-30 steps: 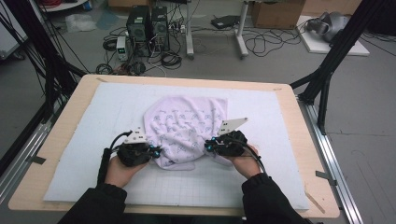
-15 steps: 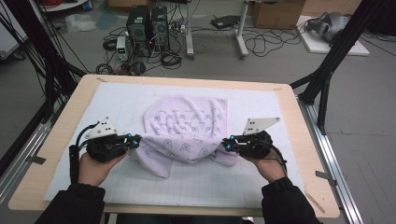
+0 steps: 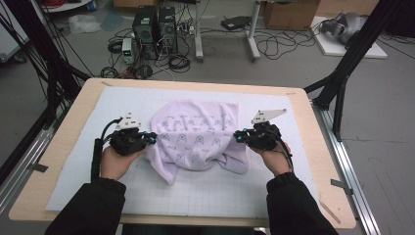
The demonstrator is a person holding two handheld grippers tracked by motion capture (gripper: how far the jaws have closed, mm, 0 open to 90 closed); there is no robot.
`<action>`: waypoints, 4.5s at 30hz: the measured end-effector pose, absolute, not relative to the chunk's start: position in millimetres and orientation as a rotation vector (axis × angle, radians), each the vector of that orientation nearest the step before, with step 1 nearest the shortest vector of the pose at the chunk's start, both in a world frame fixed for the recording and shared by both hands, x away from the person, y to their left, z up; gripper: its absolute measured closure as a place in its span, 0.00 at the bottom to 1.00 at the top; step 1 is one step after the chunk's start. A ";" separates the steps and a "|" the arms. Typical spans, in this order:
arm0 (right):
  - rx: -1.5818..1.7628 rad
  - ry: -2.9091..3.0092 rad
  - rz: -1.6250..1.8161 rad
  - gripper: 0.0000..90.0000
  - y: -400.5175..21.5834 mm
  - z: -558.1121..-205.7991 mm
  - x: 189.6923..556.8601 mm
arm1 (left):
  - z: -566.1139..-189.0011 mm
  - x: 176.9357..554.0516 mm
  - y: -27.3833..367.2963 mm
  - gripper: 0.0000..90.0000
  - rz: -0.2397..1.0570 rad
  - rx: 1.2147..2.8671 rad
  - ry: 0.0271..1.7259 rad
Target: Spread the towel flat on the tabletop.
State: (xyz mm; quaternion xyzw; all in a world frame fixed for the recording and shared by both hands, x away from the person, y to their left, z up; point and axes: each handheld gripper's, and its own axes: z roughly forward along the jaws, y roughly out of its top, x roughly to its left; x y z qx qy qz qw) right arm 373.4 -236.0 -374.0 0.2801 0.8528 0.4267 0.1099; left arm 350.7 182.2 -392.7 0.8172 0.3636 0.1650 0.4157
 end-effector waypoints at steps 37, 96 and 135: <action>0.502 2.549 1.386 0.97 -214.5 -369.7 301.4 | -376.6 272.1 199.3 0.88 0.349 2.031 0.727; 0.417 2.643 1.410 0.96 -213.6 -390.2 270.8 | -396.2 238.3 212.6 0.97 0.244 2.096 0.713; 0.424 2.822 1.300 0.98 -236.5 -428.0 249.5 | -421.2 233.2 218.1 0.96 0.210 2.139 0.719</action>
